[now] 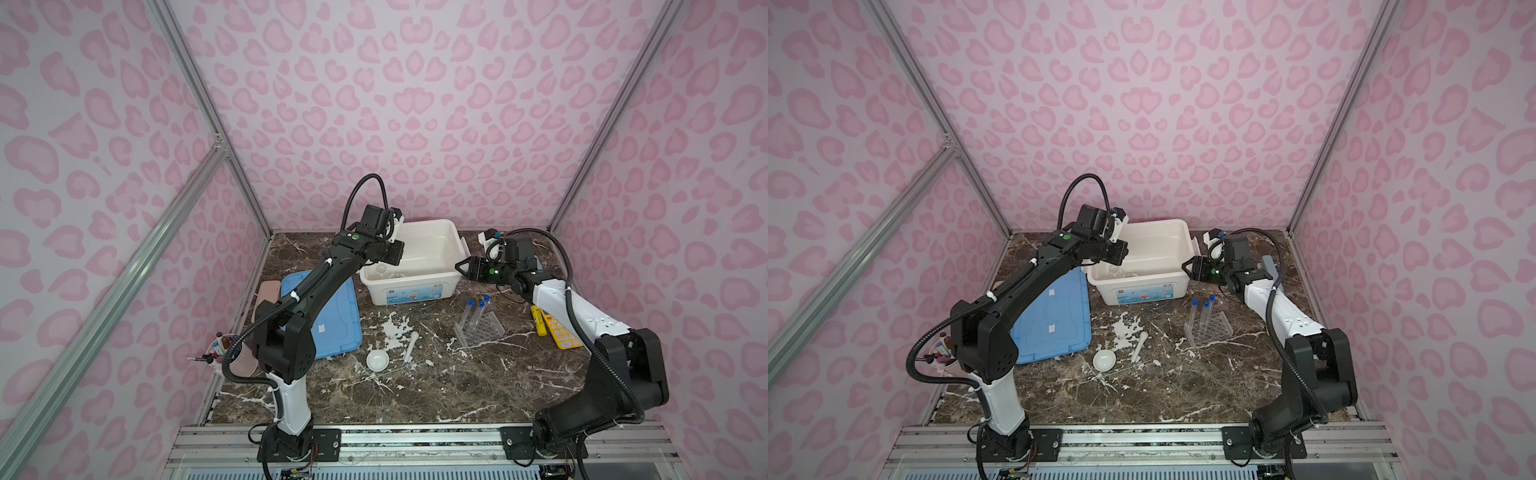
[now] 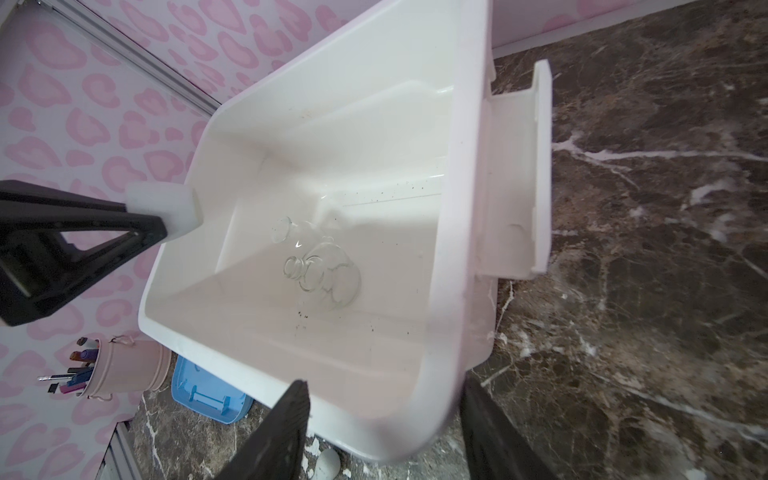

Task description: Organize the chemistry lab equipment

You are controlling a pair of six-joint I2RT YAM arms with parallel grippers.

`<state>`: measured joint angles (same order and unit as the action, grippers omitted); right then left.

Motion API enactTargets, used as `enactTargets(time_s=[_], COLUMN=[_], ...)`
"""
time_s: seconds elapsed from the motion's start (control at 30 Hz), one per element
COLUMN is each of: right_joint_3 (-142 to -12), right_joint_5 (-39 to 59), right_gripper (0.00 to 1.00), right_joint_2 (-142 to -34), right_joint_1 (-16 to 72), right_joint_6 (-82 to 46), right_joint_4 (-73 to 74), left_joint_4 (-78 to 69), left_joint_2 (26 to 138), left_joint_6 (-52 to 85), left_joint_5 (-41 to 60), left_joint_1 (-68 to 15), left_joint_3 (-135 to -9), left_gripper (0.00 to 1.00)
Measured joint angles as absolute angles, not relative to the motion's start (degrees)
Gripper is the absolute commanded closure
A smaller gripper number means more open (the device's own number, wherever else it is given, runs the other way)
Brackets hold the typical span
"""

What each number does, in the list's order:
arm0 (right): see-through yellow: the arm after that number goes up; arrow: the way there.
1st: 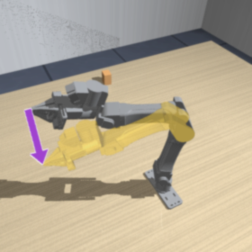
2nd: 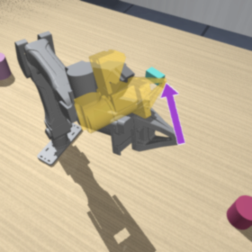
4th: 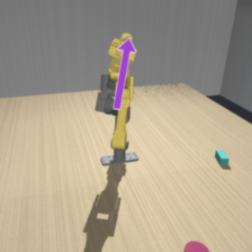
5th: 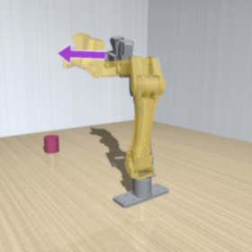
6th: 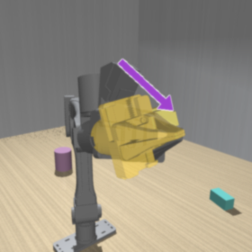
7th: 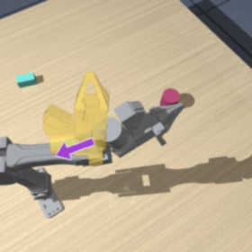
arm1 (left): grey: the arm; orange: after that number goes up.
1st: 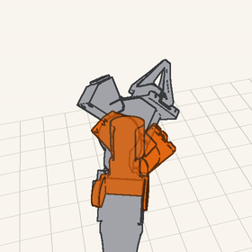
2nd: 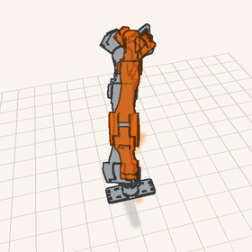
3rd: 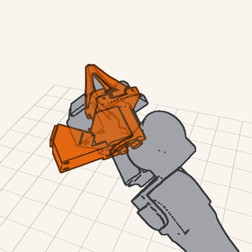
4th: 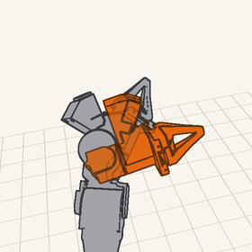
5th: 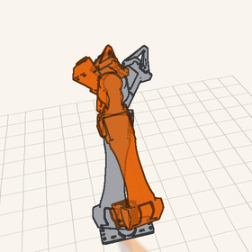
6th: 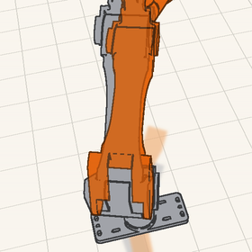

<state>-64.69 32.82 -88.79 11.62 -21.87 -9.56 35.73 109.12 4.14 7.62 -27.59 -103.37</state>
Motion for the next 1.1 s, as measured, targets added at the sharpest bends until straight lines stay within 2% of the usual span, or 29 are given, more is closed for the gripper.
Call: enactTargets(time_s=[0.43, 1.1], right_joint_3=[-64.8, -62.9], right_joint_5=[31.2, 29.8], right_gripper=[0.38, 0.38], right_joint_2=[-87.3, -86.5], right_joint_1=[11.6, 11.5], right_joint_6=[-21.2, -22.0], right_joint_4=[-9.8, -8.4], left_joint_4=[43.6, 45.9], left_joint_2=[124.5, 134.8], left_joint_6=[1.5, 0.6], left_joint_5=[4.4, 2.0], left_joint_1=[-29.6, -30.1], left_joint_3=[-118.8, -125.5], left_gripper=[0.95, 0.96])
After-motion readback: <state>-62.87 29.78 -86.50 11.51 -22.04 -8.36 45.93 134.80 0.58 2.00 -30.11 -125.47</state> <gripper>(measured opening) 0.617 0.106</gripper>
